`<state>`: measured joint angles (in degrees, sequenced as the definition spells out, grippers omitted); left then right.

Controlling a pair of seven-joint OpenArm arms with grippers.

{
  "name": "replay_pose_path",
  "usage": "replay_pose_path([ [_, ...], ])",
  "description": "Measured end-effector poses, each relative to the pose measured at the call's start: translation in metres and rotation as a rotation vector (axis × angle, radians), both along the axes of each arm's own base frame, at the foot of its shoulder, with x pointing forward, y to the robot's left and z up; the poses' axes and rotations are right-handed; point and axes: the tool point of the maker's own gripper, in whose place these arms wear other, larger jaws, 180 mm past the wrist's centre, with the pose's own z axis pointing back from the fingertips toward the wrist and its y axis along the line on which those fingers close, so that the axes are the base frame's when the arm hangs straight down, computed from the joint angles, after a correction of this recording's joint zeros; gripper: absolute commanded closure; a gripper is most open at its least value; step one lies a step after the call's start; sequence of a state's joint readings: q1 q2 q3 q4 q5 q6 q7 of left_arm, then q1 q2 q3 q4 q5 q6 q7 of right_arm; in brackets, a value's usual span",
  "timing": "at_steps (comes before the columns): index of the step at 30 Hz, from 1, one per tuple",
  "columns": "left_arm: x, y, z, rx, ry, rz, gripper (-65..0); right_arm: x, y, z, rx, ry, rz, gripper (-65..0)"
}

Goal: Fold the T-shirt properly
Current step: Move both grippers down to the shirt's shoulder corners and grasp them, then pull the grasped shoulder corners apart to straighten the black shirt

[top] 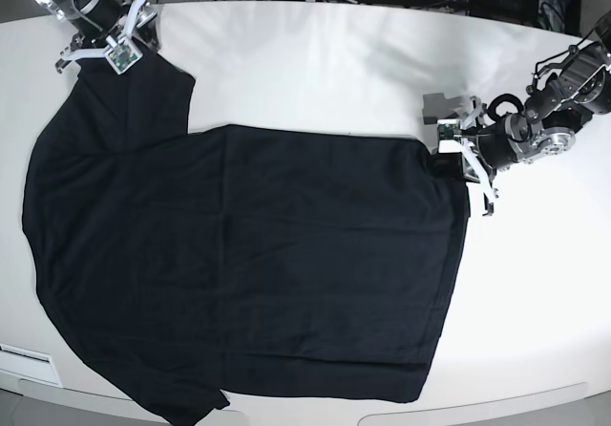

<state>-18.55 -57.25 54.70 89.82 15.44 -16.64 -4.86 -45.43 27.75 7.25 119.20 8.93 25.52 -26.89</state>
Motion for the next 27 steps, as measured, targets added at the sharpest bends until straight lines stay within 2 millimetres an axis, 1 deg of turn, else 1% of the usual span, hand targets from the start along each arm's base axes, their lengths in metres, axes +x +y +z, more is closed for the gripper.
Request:
replay_pose_path([
  [3, 0.000, 0.001, 0.000, 0.002, 0.000, 0.001, 0.0, 0.005, -0.003, -0.009, 0.010, 0.009, 0.011, -36.0],
  [6, 0.000, 0.001, 0.000, 0.003, 0.000, 0.002, 0.0, 0.006, -0.004, -0.017, 0.044, 0.020, 0.000, -35.7],
  [7, 0.000, 0.001, 0.000, 0.003, -0.001, 0.002, 0.0, 0.008, -0.006, -0.019, 0.047, 0.018, -0.006, -32.3],
  [8, 0.000, 0.001, 0.000, 0.004, 0.000, 0.002, 0.0, 0.012, -0.008, -0.020, 0.046, 0.014, -0.012, -25.5],
  [10, 0.000, 0.001, 0.000, 0.003, -0.001, 0.002, 0.0, 0.017, -0.014, -0.021, 0.029, 0.003, -0.044, -7.1],
  [11, 0.000, 0.001, 0.000, 0.003, 0.000, 0.002, 0.0, 0.017, -0.018, -0.021, 0.012, 0.001, -0.055, 0.0],
  [14, 0.000, 0.000, 0.001, -0.022, 0.014, 0.026, 0.0, 0.021, -0.023, -0.014, -0.036, -0.014, -0.080, 0.0],
  [16, -0.001, 0.002, 0.003, -0.051, 0.037, 0.057, 0.0, 0.019, -0.020, -0.008, -0.063, -0.002, -0.062, 0.0],
  [18, -0.004, 0.007, 0.008, -0.064, 0.039, 0.093, 0.0, 0.016, -0.014, 0.001, -0.075, 0.005, -0.045, 0.0],
  [21, -0.019, 0.012, 0.019, -0.053, 0.041, 0.072, 0.0, 0.015, -0.009, 0.020, -0.101, -0.019, -0.012, 0.0],
  [23, -0.029, 0.010, 0.030, -0.048, 0.039, 0.041, 0.0, 0.012, -0.008, 0.034, -0.111, -0.040, 0.008, 0.0],
  [25, -0.040, 0.008, 0.039, -0.039, 0.044, 0.014, 0.0, 0.006, -0.015, 0.045, -0.146, -0.040, 0.004, 0.0],
  [27, -0.056, 0.009, 0.043, -0.020, 0.067, -0.002, 0.0, 0.002, -0.026, 0.056, -0.182, -0.051, -0.016, 0.0],
])
